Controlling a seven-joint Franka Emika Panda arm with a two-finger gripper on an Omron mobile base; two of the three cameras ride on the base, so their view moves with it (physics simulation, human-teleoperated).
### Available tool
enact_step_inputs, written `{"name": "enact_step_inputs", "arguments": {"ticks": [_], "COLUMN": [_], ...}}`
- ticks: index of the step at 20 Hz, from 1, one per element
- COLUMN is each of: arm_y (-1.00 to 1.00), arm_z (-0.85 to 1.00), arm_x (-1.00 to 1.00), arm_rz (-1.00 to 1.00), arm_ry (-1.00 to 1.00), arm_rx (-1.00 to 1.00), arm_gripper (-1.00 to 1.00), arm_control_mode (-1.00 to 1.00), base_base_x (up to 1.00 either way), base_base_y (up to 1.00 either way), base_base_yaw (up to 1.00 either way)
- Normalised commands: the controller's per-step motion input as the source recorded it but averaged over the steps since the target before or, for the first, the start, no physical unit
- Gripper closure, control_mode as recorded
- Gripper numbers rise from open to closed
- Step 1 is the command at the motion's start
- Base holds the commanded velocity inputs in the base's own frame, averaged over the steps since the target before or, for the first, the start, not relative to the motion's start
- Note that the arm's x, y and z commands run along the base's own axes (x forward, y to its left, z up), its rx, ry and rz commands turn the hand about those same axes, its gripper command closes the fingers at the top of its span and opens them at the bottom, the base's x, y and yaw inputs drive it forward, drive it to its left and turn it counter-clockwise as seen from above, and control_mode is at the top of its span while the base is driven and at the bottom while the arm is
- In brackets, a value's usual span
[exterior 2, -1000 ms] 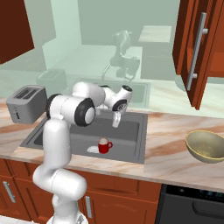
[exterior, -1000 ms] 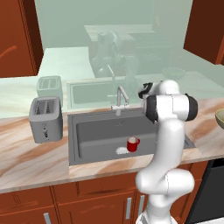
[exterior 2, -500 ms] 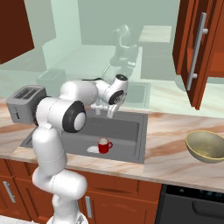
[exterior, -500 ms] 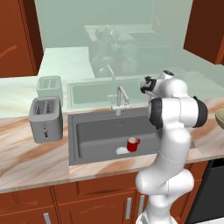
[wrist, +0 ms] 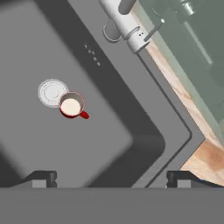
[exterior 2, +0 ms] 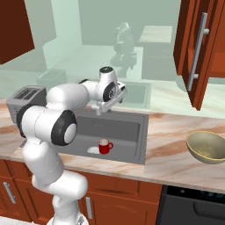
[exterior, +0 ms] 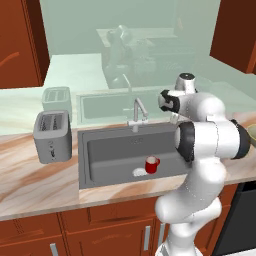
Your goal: Pick the mug and place it in the sink. Pick the bowl and place it in the open cabinet and then close the cabinet.
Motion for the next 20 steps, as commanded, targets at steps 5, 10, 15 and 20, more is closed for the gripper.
{"name": "enact_step_inputs", "arguments": {"ticks": [5,10,15,20], "arm_y": [-0.05,-0.10,-0.04,-0.07], "arm_z": [0.20,0.38,0.22,0.15], "arm_x": [-0.67,-0.53,-0.24,-0.03], "arm_rz": [-0.40,-0.33,-0.19,-0.04], "arm_ry": [-0.19,-0.17,-0.09,0.00], "arm_rx": [-0.09,-0.05,-0.03,0.00], "arm_gripper": [-1.00,-1.00,-1.00,-1.00], "arm_control_mode": [-1.00,-1.00,-1.00,-1.00], "base_base_x": [0.00,0.00,0.00,0.00], "base_base_y": [0.00,0.00,0.00,0.00], "base_base_yaw": [0.00,0.00,0.00,0.00]}}
